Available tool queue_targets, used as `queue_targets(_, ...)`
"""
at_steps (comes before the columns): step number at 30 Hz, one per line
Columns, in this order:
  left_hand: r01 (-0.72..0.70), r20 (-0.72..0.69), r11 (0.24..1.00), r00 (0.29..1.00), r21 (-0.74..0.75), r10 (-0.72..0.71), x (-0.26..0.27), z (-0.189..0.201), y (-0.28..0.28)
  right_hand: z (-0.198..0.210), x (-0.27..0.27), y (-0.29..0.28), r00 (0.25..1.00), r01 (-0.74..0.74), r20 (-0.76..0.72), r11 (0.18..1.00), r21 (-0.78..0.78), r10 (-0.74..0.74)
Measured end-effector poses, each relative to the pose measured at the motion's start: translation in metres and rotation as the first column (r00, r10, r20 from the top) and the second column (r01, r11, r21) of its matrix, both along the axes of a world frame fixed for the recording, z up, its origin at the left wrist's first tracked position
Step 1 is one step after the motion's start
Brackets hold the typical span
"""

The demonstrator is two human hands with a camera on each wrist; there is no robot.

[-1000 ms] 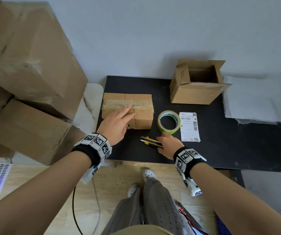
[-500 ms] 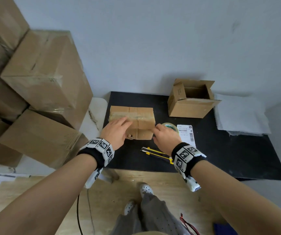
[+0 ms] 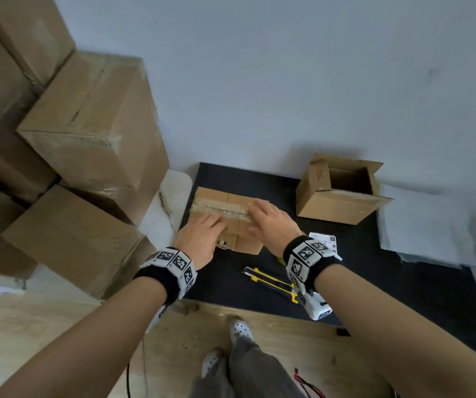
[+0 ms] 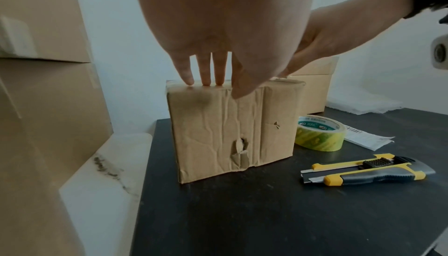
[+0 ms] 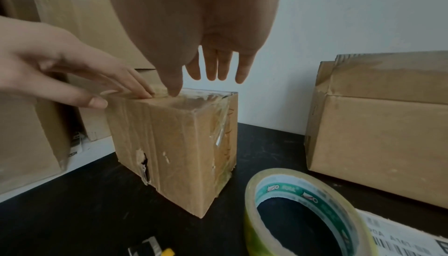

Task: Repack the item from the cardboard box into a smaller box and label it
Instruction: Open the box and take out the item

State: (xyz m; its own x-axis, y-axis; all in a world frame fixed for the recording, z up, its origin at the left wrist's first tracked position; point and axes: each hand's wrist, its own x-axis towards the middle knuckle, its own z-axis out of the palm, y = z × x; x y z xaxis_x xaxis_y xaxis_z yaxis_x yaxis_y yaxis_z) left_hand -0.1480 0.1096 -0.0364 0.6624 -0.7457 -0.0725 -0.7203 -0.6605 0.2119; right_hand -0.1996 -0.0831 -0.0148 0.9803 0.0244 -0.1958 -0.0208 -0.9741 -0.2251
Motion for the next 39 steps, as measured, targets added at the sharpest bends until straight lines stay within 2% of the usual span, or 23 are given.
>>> queue_targets(4,-0.002,-0.020,1.000,1.000,-0.009,0.001,0.000,-0.001,-0.005,-0.001,0.006,-0.010,0.994,0.056,-0.094,0.997,0.047,-0.051)
queue_targets(9,-0.016,-0.037,1.000,0.999,-0.010,0.016,-0.005,-0.004,-0.018,-0.003,0.014,-0.026,0.985,0.131,-0.118,0.989,0.067,-0.123)
queue_targets(17,0.007,-0.067,1.000,0.998,0.000,-0.007,0.006,-0.004,-0.018,-0.005,0.030,-0.020,0.989,0.135,-0.058,0.991,-0.018,-0.136)
queue_targets(20,0.028,-0.081,1.000,0.996,0.003,-0.027,0.011,-0.005,-0.017,-0.008,0.038,-0.017,0.995,0.064,-0.069,0.988,-0.141,-0.075)
queue_targets(23,0.062,-0.081,0.998,0.995,-0.021,-0.064,0.015,-0.003,-0.015,-0.009,0.042,-0.021,0.994,-0.078,-0.098,0.967,-0.244,0.055)
queue_targets(26,0.085,-0.097,0.995,0.991,-0.058,-0.090,0.018,0.000,-0.013,-0.011,0.043,-0.025,0.983,-0.183,-0.084,0.937,-0.297,0.165)
queue_targets(28,0.086,-0.117,0.995,0.989,-0.058,-0.092,0.019,0.000,-0.012,-0.008,0.042,-0.026,0.981,-0.196,-0.065,0.932,-0.306,0.185)
queue_targets(33,0.090,-0.174,0.994,0.980,-0.067,-0.100,0.025,0.002,-0.012,0.007,0.050,-0.029,0.989,-0.146,-0.040,0.962,-0.229,0.140)
queue_targets(37,0.113,-0.231,0.993,0.965,-0.045,-0.121,0.029,0.000,-0.013,0.014,0.058,-0.040,0.988,0.091,-0.114,0.992,-0.083,-0.100)
queue_targets(39,0.088,-0.239,0.993,0.966,-0.074,-0.103,0.030,0.001,-0.011,0.014,0.059,-0.043,0.983,0.163,-0.085,0.987,0.012,-0.162)
